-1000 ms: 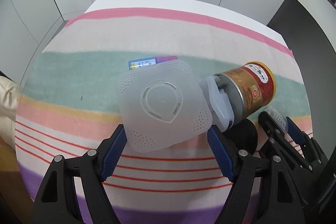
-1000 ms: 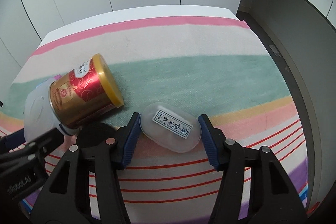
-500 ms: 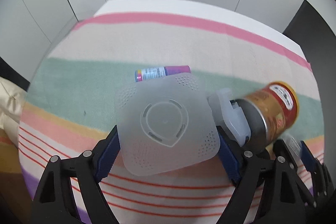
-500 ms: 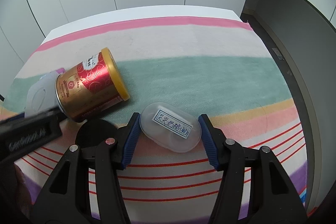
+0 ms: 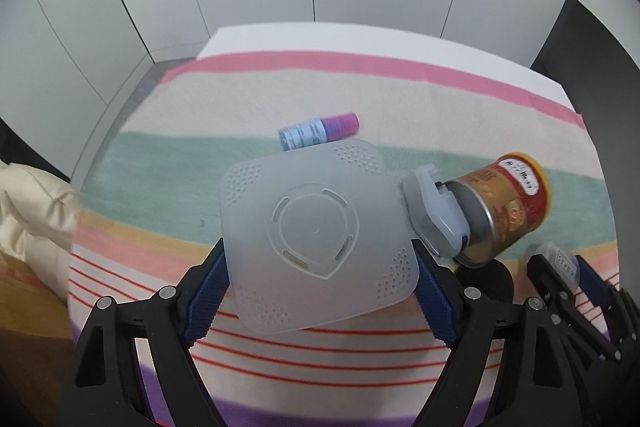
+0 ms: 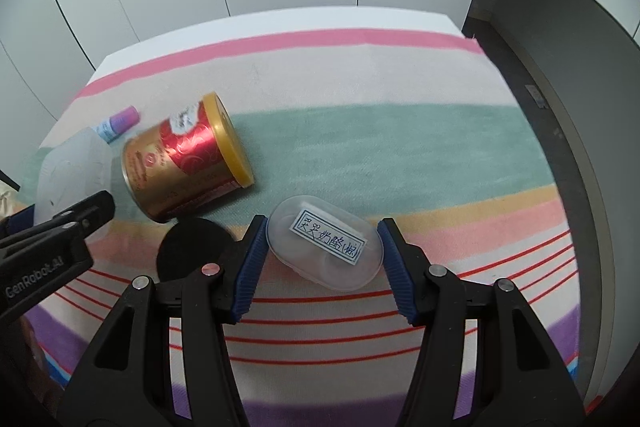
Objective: Organize objects
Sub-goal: 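Close the left gripper on the square case while the right gripper closes on the oval case, then lift and carry both clear cases with both tools over the cardboard box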
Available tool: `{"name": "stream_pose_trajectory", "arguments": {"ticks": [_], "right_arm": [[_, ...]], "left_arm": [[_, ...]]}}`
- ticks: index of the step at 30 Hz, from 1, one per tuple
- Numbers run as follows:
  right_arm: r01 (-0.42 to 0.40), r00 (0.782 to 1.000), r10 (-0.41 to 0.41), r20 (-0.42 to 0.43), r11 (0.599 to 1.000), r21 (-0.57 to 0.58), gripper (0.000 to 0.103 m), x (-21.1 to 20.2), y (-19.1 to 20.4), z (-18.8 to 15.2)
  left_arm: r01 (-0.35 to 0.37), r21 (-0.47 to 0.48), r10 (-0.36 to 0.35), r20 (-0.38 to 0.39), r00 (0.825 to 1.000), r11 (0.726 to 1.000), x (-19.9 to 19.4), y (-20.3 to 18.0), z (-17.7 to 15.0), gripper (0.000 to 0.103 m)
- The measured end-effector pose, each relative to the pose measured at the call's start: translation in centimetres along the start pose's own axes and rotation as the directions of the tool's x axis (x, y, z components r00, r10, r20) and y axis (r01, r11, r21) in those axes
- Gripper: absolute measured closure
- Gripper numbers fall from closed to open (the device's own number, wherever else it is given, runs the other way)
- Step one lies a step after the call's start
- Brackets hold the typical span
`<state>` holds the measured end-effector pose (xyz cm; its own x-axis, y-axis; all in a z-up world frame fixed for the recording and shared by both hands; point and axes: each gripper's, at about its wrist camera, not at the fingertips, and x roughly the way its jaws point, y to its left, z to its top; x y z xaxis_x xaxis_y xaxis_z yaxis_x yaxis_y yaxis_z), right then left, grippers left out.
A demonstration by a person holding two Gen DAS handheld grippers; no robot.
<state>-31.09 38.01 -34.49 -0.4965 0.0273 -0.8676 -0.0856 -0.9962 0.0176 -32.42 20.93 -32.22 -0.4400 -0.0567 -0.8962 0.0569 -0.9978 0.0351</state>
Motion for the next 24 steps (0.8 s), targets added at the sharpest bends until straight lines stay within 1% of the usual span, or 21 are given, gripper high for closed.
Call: {"name": "stream_pose_trajectory", "arguments": {"ticks": [6, 10, 13, 16, 22, 24], "right_arm": [[-0.003, 0.999, 0.003, 0.044, 1.0, -0.014, 0.045, -3.4, 0.0, 1.4], [0.005, 0.998, -0.002, 0.066, 0.999, -0.048, 0.045, -6.1, 0.3, 2.6], [0.012, 0.996, -0.006, 0.085, 0.998, -0.068, 0.045, -8.6, 0.3, 3.5], [0.02, 0.995, -0.011, 0.103, 0.996, -0.084, 0.045, -11.4, -0.2, 4.3], [0.012, 0.988, 0.004, 0.152, 0.995, -0.102, 0.045, -17.6, 0.1, 6.8], [-0.008, 0.986, 0.026, 0.167, 0.994, -0.11, 0.045, -19.6, 0.3, 7.6]], "left_arm": [[0.006, 0.022, -0.007, 0.024, 1.0, 1.0, -3.0, 0.6, 0.6, 0.018], [0.005, 0.073, -0.009, 0.05, 0.999, 0.997, -5.7, 0.5, 1.0, 0.018], [-0.003, 0.107, -0.007, 0.089, 0.996, 0.994, -8.4, 0.8, 1.7, 0.018], [-0.005, 0.13, -0.009, 0.112, 0.994, 0.991, -10.7, 1.0, 2.6, 0.018], [0.033, 0.116, -0.052, 0.166, 0.985, 0.993, -17.3, 1.7, 4.8, 0.018], [0.046, 0.111, -0.066, 0.183, 0.981, 0.993, -19.3, 1.9, 5.2, 0.018]]}}
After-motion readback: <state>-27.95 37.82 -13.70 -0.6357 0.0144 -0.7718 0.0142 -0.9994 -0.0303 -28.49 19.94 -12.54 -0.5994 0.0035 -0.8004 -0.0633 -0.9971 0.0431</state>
